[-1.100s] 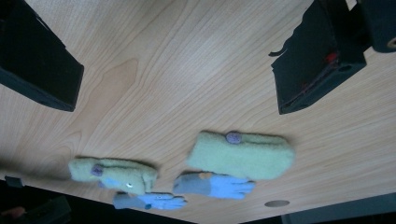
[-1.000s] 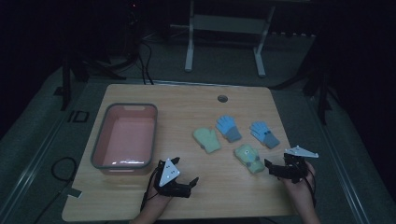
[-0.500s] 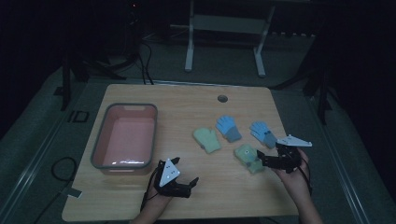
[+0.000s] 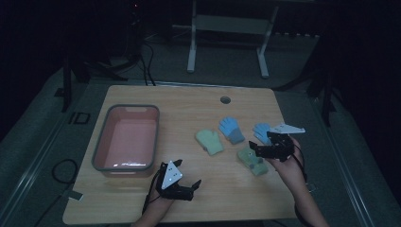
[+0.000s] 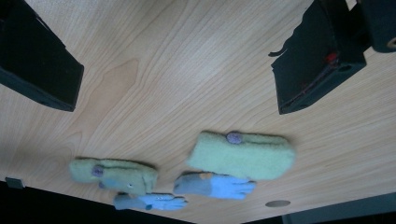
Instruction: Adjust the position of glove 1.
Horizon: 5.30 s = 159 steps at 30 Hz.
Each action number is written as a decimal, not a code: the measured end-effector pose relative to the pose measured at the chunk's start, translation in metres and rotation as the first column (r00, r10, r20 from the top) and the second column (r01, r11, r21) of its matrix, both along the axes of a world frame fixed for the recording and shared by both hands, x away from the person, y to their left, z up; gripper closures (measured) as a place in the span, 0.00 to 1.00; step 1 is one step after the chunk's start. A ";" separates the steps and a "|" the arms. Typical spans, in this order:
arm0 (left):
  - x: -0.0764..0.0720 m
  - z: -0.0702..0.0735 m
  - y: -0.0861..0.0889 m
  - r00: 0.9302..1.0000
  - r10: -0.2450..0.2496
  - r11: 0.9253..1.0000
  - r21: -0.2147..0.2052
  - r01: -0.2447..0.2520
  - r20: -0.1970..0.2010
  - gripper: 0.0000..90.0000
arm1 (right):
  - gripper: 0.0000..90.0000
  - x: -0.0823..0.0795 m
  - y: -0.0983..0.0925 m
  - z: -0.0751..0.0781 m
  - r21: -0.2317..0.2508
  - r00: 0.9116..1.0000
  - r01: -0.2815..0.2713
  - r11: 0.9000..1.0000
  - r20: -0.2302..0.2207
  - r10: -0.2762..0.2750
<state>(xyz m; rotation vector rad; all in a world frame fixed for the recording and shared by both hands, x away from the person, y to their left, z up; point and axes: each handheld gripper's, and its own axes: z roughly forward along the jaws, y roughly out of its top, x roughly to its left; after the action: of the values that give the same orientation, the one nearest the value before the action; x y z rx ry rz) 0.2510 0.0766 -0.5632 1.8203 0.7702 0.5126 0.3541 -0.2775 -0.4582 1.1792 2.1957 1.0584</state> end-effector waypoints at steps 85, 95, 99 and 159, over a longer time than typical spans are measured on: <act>0.000 0.000 0.001 1.000 -0.016 1.000 -0.014 0.016 -0.007 0.02 | 0.94 0.056 0.153 -0.065 -0.041 0.987 -0.099 0.994 -0.134 0.093; 0.000 0.000 0.000 1.000 -0.015 1.000 -0.008 0.015 -0.001 0.02 | 0.94 0.009 0.138 -0.035 0.003 0.992 0.062 0.998 -0.110 -0.062; 0.000 0.000 0.000 1.000 -0.016 1.000 -0.006 0.016 0.001 0.02 | 0.94 -0.012 0.133 -0.029 0.021 0.989 0.098 0.995 -0.110 -0.095; 0.000 0.000 0.000 1.000 -0.019 1.000 -0.009 0.019 0.000 0.02 | 0.67 -0.018 0.012 -0.029 -0.020 0.998 -0.057 0.998 -0.034 0.056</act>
<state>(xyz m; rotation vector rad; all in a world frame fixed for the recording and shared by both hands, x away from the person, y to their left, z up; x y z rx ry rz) 0.2506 0.0761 -0.5632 1.8177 0.7533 0.4962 0.3359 -0.2654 -0.4877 1.1404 2.2727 1.0428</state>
